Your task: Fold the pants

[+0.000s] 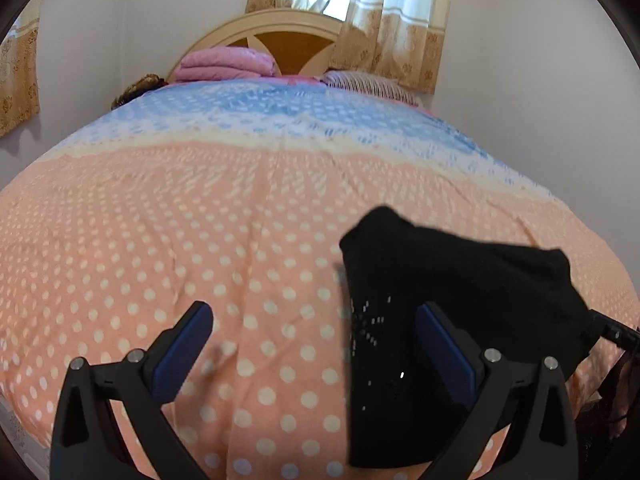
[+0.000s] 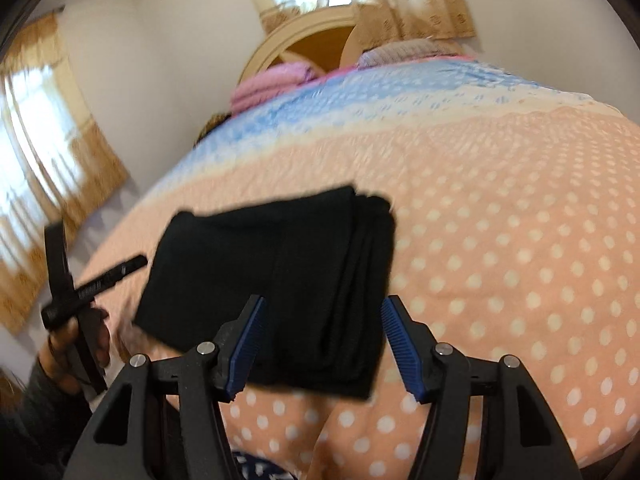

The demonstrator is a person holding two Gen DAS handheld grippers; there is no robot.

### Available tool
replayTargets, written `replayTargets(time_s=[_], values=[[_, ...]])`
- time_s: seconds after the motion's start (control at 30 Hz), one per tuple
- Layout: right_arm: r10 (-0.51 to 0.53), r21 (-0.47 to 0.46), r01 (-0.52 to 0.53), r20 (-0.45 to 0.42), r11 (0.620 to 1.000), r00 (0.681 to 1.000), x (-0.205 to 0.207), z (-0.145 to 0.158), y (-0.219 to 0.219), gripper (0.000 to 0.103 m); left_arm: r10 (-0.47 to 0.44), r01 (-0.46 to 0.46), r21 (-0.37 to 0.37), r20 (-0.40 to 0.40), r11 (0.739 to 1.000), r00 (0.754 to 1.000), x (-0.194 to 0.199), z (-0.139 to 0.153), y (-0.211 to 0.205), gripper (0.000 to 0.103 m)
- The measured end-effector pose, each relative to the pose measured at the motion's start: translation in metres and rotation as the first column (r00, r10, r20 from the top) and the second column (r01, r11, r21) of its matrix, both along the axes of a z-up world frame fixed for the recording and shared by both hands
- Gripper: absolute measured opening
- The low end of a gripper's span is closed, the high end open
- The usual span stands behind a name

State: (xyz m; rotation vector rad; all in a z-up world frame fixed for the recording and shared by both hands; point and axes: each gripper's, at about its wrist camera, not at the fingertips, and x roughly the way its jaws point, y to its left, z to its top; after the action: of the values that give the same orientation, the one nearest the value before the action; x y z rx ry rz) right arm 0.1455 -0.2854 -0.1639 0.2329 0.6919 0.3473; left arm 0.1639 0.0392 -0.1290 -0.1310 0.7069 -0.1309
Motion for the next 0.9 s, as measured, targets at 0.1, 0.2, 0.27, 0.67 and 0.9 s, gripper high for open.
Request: replayTargets(time_s=[0.1, 0.2, 0.27, 0.67, 0.9], values=[[-0.017, 0.049, 0.018, -0.028, 0.999, 0.999, 0.013, -0.001, -0.007, 0.067, -0.014, 0.014, 0.017, -0.005, 1.0, 1.0, 0.006, -0.001, -0.007, 0.103], [-0.031, 0.103, 0.037, -0.059, 0.994, 0.998, 0.029, -0.005, -0.01, 0.067, -0.032, 0.032, 0.037, -0.006, 0.999, 0.999, 0.012, -0.005, -0.018, 0.103], [-0.037, 0.127, 0.047, -0.083, 0.991, 0.996, 0.039, -0.01, -0.009, 0.067, -0.04, 0.041, 0.048, -0.016, 0.998, 0.999, 0.015, -0.009, -0.023, 0.103], [-0.024, 0.102, 0.03, -0.061, 0.994, 0.998, 0.051, -0.02, 0.004, 0.067, -0.062, 0.061, -0.019, -0.057, 0.998, 0.996, 0.026, -0.025, -0.023, 0.103], [-0.009, 0.103, 0.014, -0.053, 0.995, 0.999, 0.053, -0.024, 0.005, 0.067, -0.081, 0.075, -0.072, -0.082, 0.995, 0.993, 0.033, -0.027, -0.022, 0.103]])
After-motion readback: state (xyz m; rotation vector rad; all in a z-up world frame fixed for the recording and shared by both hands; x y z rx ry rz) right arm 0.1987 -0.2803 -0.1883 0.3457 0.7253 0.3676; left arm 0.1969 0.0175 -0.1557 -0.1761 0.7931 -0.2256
